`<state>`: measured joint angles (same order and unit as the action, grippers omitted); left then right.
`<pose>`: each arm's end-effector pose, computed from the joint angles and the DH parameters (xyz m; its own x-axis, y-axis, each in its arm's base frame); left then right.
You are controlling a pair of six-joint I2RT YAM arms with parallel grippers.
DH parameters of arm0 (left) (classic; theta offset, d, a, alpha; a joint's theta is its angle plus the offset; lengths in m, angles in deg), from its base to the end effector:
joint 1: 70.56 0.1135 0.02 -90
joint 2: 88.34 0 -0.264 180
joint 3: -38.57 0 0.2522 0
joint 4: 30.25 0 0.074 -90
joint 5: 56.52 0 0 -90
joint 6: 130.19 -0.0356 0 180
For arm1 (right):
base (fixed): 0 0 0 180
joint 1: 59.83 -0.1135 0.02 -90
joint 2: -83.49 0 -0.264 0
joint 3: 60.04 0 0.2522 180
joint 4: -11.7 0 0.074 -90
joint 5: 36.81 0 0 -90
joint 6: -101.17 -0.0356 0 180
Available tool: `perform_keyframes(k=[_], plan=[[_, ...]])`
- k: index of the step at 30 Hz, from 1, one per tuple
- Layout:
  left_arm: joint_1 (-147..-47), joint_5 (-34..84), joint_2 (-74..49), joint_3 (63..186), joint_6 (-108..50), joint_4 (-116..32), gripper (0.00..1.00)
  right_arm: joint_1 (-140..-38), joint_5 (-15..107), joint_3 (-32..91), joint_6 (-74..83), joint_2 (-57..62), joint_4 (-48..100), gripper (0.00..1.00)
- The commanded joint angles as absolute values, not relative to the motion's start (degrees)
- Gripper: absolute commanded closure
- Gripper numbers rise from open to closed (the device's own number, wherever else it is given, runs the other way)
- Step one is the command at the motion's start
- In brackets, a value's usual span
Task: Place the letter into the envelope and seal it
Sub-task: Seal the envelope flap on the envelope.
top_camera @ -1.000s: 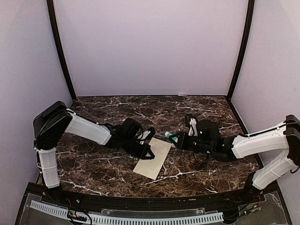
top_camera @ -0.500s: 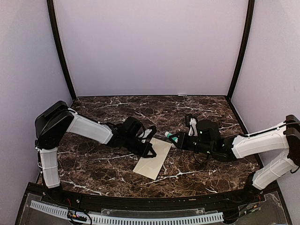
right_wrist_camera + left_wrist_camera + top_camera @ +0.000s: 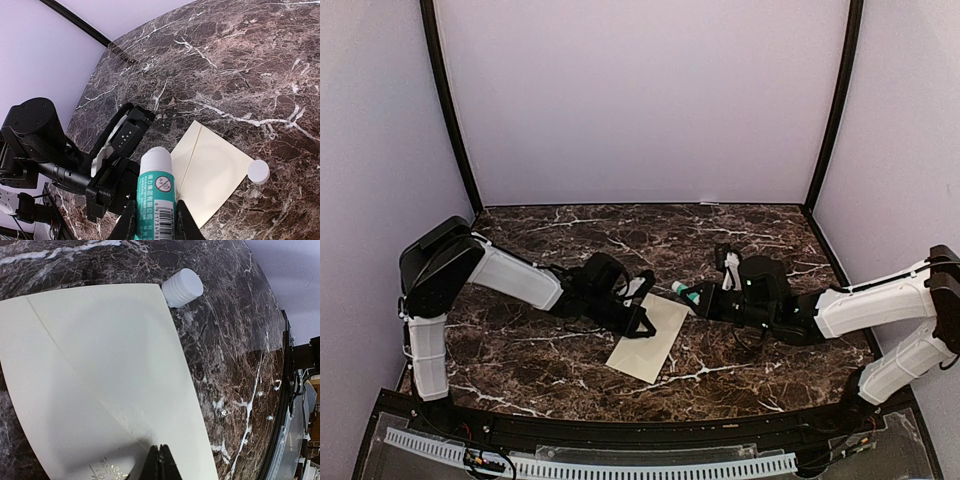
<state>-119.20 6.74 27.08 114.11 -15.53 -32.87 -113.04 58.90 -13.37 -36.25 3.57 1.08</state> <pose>0.2555 -0.3145 0.1188 -0.7768 0.3185 -0.5432 0.6221 0.5216 -0.5839 0.1739 0.2267 0.1930 -0.7022 0.2844 -0.6527 -0.3323 0.6799 0.6537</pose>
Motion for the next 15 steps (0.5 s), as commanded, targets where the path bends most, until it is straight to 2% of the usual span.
perform_keyframes(k=[1,7,15], plan=[[-119.3,9.3,27.8,111.5,-16.1,-37.4,1.00,-113.6,60.0,-14.0,-36.3,5.1,-1.3,0.81],[-117.5,11.4,20.4,114.8,-17.1,-39.3,0.98,-113.6,61.5,-11.9,-34.5,6.6,-0.4,0.81],[-111.9,17.2,2.2,115.8,-18.5,-41.9,0.60,-113.6,64.7,-6.1,-28.7,9.0,-1.3,0.81]])
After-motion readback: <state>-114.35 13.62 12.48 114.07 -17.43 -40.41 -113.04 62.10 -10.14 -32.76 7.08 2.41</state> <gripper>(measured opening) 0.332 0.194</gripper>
